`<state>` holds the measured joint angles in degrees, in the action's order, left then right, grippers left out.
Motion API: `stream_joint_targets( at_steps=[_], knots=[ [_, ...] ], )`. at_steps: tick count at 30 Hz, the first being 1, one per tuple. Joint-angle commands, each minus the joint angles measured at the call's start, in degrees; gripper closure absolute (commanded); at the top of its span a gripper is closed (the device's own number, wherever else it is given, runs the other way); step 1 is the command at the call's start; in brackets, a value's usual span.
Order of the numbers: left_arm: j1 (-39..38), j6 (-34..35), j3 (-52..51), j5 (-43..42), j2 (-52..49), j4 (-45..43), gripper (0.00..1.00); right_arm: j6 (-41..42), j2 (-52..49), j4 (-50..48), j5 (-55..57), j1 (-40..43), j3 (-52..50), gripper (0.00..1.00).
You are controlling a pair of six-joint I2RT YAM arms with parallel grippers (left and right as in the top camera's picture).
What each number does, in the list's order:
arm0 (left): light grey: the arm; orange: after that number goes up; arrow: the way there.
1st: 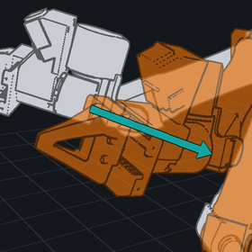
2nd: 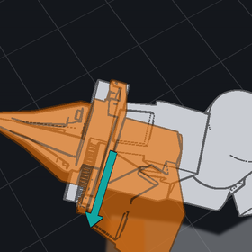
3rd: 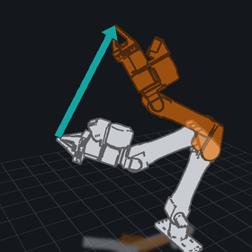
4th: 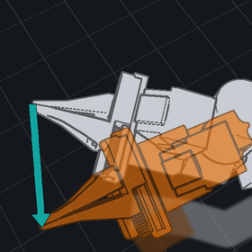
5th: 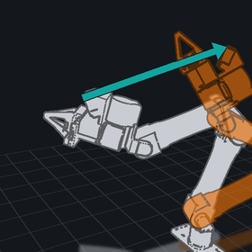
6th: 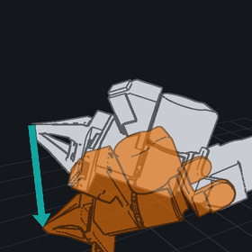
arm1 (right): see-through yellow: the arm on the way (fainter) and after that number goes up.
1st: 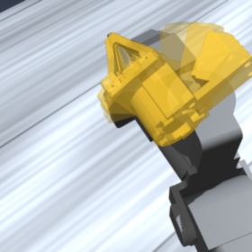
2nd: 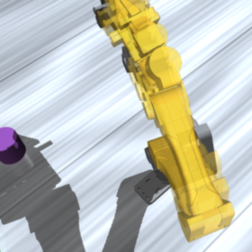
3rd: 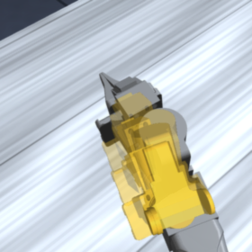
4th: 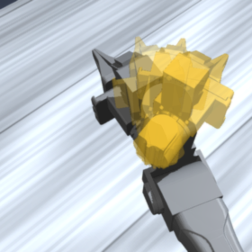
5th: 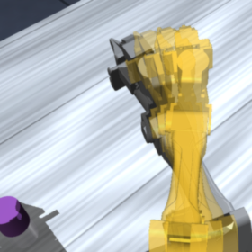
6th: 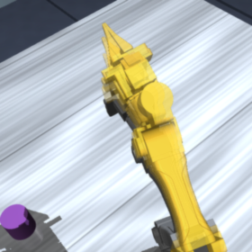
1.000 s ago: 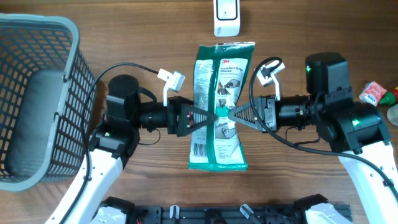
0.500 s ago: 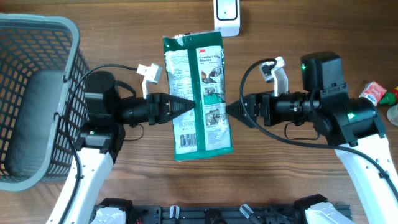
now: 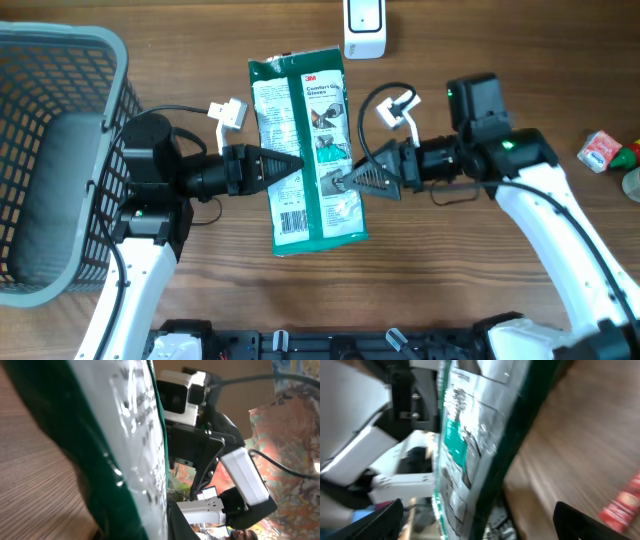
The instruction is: Scan the item barcode
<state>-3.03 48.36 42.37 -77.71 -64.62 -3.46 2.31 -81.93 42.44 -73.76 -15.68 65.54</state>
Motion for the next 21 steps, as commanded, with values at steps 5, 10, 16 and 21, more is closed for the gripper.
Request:
stream_joint_targets(
  at_steps=[5, 10, 16, 21],
  knots=[
    [0.3, 0.0, 0.2, -0.2, 0.1, -0.2, 0.96, 0.5, -1.5, -2.5, -9.9, -1.2, -0.4, 0.21],
    [0.3, 0.1, 0.2, 2.1, 0.1, -0.2, 0.96, 3.0, -1.5, -4.0, -8.0, -3.1, -0.4, 0.43],
    [0.3, 0.1, 0.2, 3.9, 0.1, -0.2, 0.96, 11.6, -1.5, -9.6, -0.4, -6.8, -0.4, 0.43],
    [0.3, 0.1, 0.2, 3.8, 0.1, -0.2, 0.96, 14.4, -1.5, -10.7, 6.7, -8.8, -0.4, 0.46]
  ],
)
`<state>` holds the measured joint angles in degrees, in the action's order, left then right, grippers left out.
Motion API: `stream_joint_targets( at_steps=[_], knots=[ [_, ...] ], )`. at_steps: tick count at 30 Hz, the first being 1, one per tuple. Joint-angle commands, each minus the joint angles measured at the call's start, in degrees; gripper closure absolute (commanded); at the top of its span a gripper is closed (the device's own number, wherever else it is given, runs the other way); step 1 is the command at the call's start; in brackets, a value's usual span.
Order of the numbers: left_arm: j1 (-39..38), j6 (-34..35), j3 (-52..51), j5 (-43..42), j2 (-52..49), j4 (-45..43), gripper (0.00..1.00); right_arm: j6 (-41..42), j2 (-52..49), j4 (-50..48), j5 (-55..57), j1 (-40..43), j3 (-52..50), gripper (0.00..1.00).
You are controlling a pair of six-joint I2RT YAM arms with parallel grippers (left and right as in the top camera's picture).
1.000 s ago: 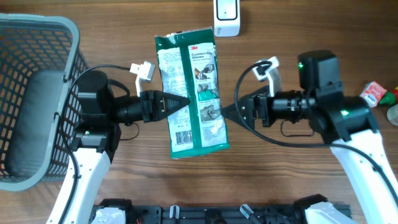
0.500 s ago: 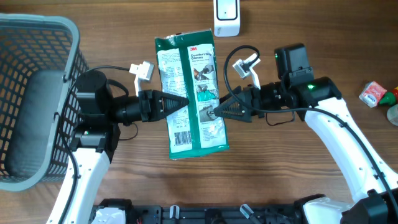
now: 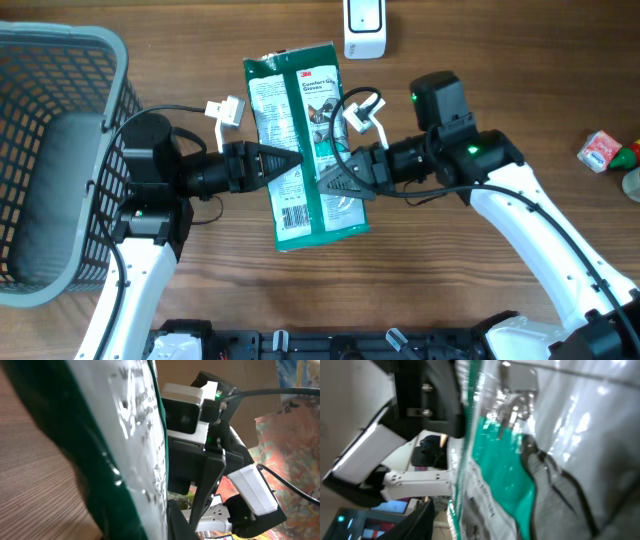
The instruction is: Scan the item barcode
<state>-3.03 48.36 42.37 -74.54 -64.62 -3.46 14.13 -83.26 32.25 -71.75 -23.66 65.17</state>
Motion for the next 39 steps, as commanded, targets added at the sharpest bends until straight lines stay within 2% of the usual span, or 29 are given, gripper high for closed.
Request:
stream_joint_targets(
  at_steps=[1, 5, 8, 9, 11, 12, 13, 14, 17, 19, 21, 24, 25, 27, 30, 35, 39],
  knots=[
    [0.3, 0.1, 0.2, 0.7, 0.1, -0.2, 0.96, 2.6, -0.2, -0.8, 4.7, -0.9, 0.0, 0.47],
    [0.3, 0.1, 0.2, 0.7, 0.1, -0.2, 0.96, 2.5, -0.2, -4.7, 4.7, -0.9, 0.0, 0.63],
    [0.3, 0.1, 0.2, 0.7, 0.1, -0.2, 0.96, 2.3, -0.2, -6.8, 5.6, -0.9, 0.0, 0.92],
    [0.3, 0.1, 0.2, 0.7, 0.1, -0.2, 0.96, 2.3, -0.2, -6.9, 7.1, -0.7, 0.0, 0.96],
    [0.3, 0.1, 0.2, 0.7, 0.1, -0.1, 0.94, 0.3, 0.0, -6.4, 8.0, -0.1, 0.0, 0.96],
    [0.3, 0.1, 0.2, 0.7, 0.1, 0.3, 0.83, -0.9, 0.3, -5.5, 8.0, 0.4, 0.0, 0.95],
    [0.3, 0.0, 0.2, 0.7, 0.1, 1.2, 0.36, -1.1, 1.4, -2.9, 10.5, 1.6, 0.0, 0.95],
    [0.3, 0.0, 0.2, 0.7, 0.1, 1.6, 0.0, -1.1, 2.3, -1.1, 12.9, 2.4, 0.0, 0.95],
    [0.3, -3.5, 0.2, 0.7, 0.1, 3.2, 0.0, -2.6, 6.6, 6.6, 22.2, 4.9, 0.0, 0.96],
    [0.3, -9.2, 0.2, 1.1, 0.1, 7.4, 0.0, -3.8, 10.3, 11.3, 29.3, 5.9, 0.0, 0.96],
    [0.3, -14.0, 0.2, 5.9, 0.2, 15.2, 0.0, -3.9, 14.4, 14.2, 35.7, 6.1, 0.0, 0.96],
    [0.0, -20.2, 0.2, 22.6, 0.5, 30.1, 0.0, -5.5, 20.2, 16.2, 43.3, 6.1, 0.0, 0.96],
    [-0.6, -20.7, 0.2, 32.8, 0.9, 35.5, 0.0, -5.6, 21.8, 16.3, 45.7, 6.1, 0.0, 0.95],
    [-2.5, -20.5, 0.2, 45.0, 2.2, 40.7, 0.0, -6.7, 24.4, 15.8, 52.5, 6.1, 0.0, 0.96],
    [-6.7, -20.5, 0.2, 54.9, 6.6, 41.2, 0.0, -9.0, 24.0, 13.6, 60.7, 6.1, 0.0, 0.95],
    [-16.7, -16.2, 0.2, 76.1, 17.4, 43.9, 0.0, -15.6, 17.7, 5.0, 61.6, 6.0, 0.0, 0.95],
    [-22.1, -16.2, 0.2, 82.1, 22.9, 44.5, 0.0, -19.9, 13.3, -4.3, 68.5, 5.1, 0.0, 0.95]
  ],
)
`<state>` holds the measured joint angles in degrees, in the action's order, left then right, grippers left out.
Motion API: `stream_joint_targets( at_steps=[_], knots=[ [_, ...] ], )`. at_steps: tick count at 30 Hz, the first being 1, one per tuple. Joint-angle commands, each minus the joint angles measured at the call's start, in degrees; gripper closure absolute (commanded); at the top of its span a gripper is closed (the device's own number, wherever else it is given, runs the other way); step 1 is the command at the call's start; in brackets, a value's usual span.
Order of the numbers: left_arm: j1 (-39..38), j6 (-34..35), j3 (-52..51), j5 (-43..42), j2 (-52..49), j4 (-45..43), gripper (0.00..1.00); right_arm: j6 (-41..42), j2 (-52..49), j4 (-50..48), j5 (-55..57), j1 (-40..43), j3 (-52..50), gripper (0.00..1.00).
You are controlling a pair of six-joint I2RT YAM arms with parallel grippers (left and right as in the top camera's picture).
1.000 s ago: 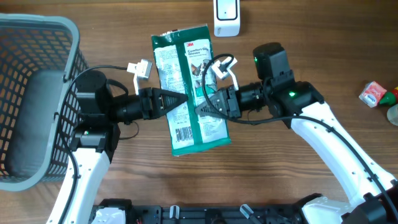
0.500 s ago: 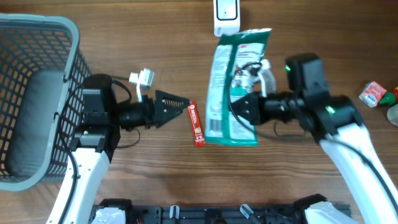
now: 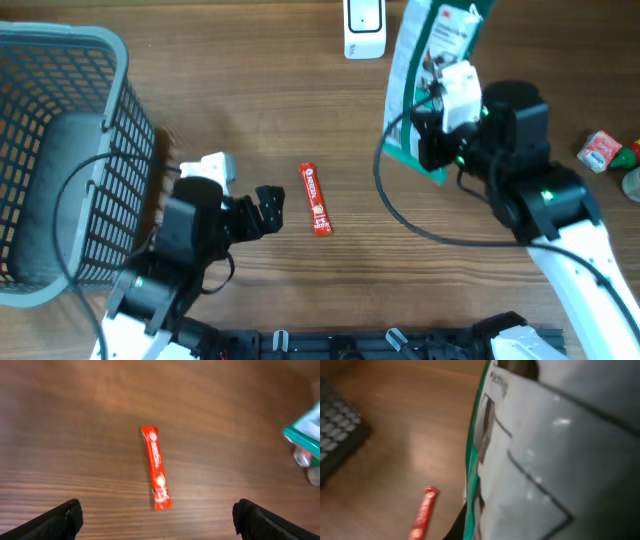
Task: Scan the item barcode
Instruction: 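Release the left gripper and carry the pack to the scanner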
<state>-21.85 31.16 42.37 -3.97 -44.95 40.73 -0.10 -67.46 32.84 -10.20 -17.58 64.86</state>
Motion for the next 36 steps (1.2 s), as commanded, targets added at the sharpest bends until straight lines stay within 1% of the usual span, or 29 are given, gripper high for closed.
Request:
stream_joint_targets(
  at_steps=[1, 8, 12, 15, 18, 22, 24, 26, 27, 30, 33, 36],
  knots=[
    [-3.6, 1.0, 0.2, 11.6, 3.6, 0.4, 0.0, -6.5, -3.0, -6.1, 7.7, -1.4, 0.3, 0.95],
    [-3.8, 1.0, 0.2, 11.6, 2.2, 0.9, 0.0, -13.7, -4.5, -12.8, 18.6, -8.6, 0.3, 0.95],
    [-3.8, 1.0, 0.2, 11.6, 0.8, 0.9, 0.0, -22.2, -10.2, -21.6, 27.8, -9.2, 0.3, 0.95],
    [-3.8, 1.0, 0.2, 11.6, -0.1, 0.9, 0.0, -27.8, -16.7, -30.7, 29.9, -9.2, 0.3, 0.95],
    [-3.8, 1.0, 0.2, 11.6, -1.0, 0.9, 0.0, -31.5, -23.6, -42.5, 29.9, -9.2, 0.3, 0.95],
    [-3.8, 1.0, 0.2, 11.6, -2.5, 0.9, 0.0, -37.2, -34.1, -61.8, 33.5, -9.2, 0.6, 0.96],
    [-3.8, 1.0, 0.2, 11.6, -3.3, 0.9, 0.0, -41.6, -40.1, -67.3, 33.1, -9.2, 2.6, 0.95],
    [-3.8, 1.0, 0.2, 11.6, -4.1, 0.9, 0.0, -45.4, -46.2, -69.6, 33.1, -9.1, 5.9, 0.96],
    [-3.8, 1.0, 0.2, 11.6, -4.7, 0.9, 0.0, -47.5, -50.5, -70.7, 33.2, -9.0, 9.0, 0.96],
    [-3.8, 1.0, 0.2, 11.6, -6.4, 0.9, 0.0, -51.2, -59.2, -71.3, 34.9, -8.4, 18.3, 0.95],
    [-3.8, 1.0, 0.2, 11.6, -7.8, 0.9, 0.0, -54.9, -63.7, -70.7, 35.1, -8.2, 23.7, 0.96],
    [-3.8, 1.0, 0.2, 11.6, -9.6, 0.9, 0.0, -59.9, -65.4, -69.9, 35.3, -8.2, 24.7, 0.95]
  ],
)
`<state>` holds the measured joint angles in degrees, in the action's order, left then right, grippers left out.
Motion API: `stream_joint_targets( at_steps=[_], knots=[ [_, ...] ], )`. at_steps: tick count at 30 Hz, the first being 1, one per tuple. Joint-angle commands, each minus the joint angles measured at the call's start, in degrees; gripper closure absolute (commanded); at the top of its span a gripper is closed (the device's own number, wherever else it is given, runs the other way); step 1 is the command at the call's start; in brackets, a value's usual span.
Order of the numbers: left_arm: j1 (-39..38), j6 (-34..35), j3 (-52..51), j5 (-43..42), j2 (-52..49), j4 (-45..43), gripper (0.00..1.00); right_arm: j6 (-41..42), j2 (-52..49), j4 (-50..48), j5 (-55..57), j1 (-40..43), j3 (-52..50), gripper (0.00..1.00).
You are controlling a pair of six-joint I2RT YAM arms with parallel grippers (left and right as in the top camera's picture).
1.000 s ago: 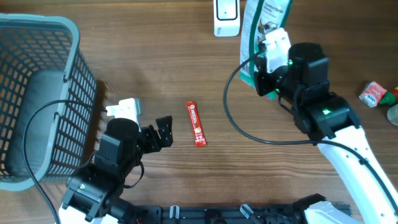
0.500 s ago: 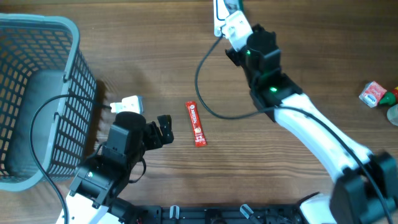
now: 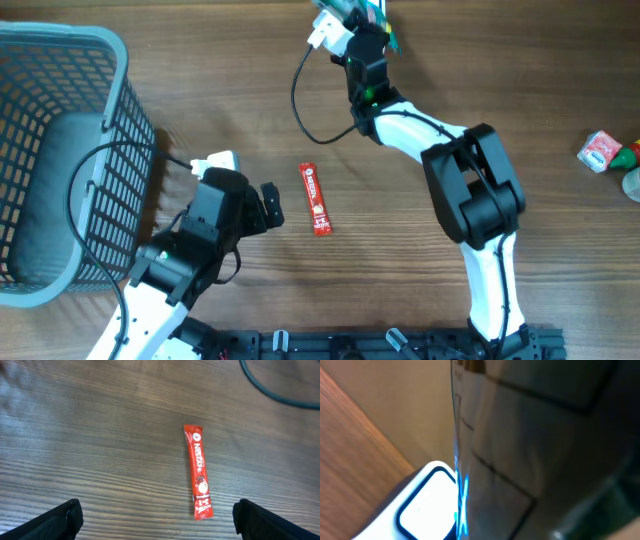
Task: Scan the item barcode
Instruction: 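Release the left gripper and carry the pack to the scanner, then move the gloves pack with the right gripper off to the right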
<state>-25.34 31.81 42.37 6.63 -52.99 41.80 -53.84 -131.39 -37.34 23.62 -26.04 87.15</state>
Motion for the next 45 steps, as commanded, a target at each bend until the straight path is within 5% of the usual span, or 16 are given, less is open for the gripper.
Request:
stream_joint_targets(
  at_steps=[1, 13, 26, 31, 36, 41, 45],
  knots=[
    [-0.3, 0.3, 0.2, 1.0, -2.3, -0.2, 0.0, -6.2, -1.5, 0.9, 2.5, 0.3, 2.4, 0.95],
    [-0.3, -1.8, 0.2, 1.0, -5.2, 11.6, 0.0, -5.9, -1.5, 1.0, 12.7, 2.3, 2.4, 0.96],
    [-0.3, -1.8, 0.2, 0.9, -5.2, 11.8, 0.0, -4.7, -0.6, -1.2, 25.7, 3.1, 2.4, 0.96],
    [-0.3, -1.8, 0.2, 0.9, -5.2, 11.8, 0.0, -1.3, 2.6, 0.3, 34.0, 10.3, 2.4, 0.96],
    [-0.3, -1.8, 0.2, 0.9, -5.2, 11.8, 0.0, 5.5, 3.5, 9.3, 37.8, 21.6, 2.4, 0.96],
    [-0.3, -1.8, 0.2, 0.9, -5.2, 11.8, 0.0, 26.4, 3.5, 32.2, 30.2, 33.7, 2.4, 0.96],
    [-0.3, -1.8, 0.2, 0.9, -5.2, 11.8, 0.0, 35.0, 3.5, 38.2, 26.0, 40.3, 2.4, 0.92]
  ],
)
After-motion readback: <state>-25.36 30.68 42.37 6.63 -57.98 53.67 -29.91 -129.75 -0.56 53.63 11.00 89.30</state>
